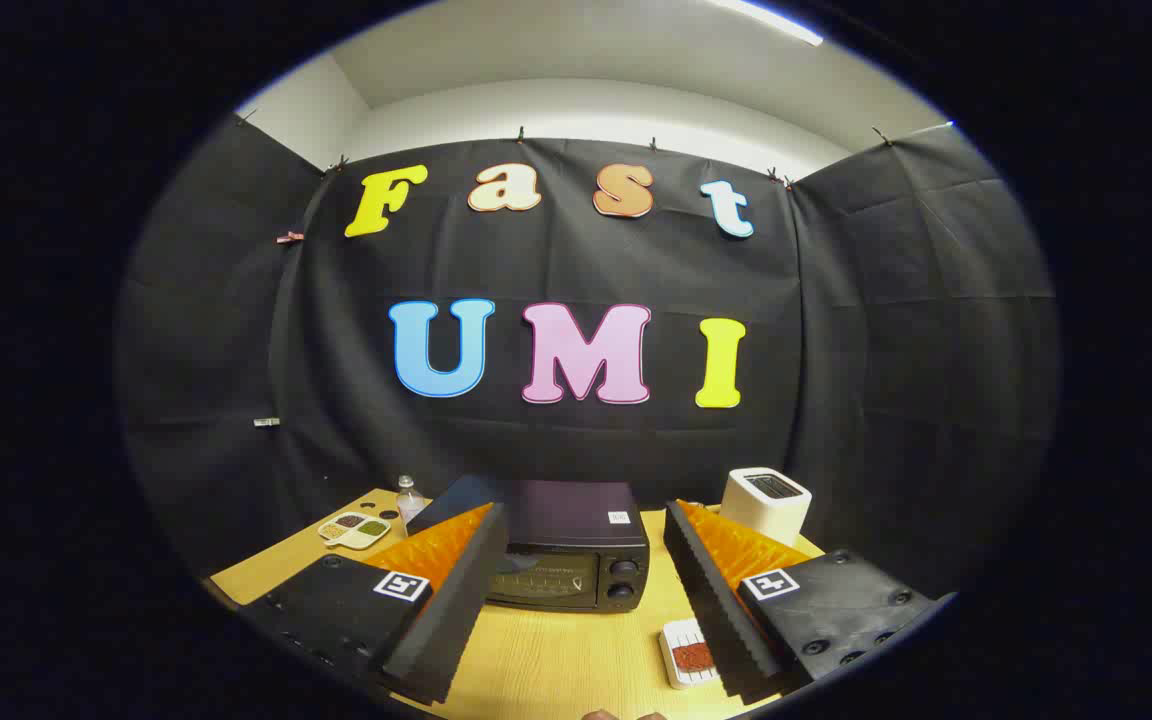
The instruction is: Open the toaster oven, put the food inside, and close the toaster oven door.
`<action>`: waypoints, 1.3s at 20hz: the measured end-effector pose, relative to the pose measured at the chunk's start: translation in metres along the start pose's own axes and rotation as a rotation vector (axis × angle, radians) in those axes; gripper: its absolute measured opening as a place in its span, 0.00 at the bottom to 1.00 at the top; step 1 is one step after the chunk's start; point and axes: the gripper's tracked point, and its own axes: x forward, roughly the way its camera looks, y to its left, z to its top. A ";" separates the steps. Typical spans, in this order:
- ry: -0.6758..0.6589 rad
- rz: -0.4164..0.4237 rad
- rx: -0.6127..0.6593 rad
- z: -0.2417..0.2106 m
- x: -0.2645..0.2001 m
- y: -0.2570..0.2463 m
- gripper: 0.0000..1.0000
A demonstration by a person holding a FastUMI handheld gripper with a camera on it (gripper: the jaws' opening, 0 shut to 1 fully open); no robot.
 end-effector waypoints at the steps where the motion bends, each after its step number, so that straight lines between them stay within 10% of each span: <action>1: 0.001 -0.003 0.001 0.000 0.001 -0.001 0.97; 26: 0.124 -0.028 0.055 -0.037 0.071 0.025 0.97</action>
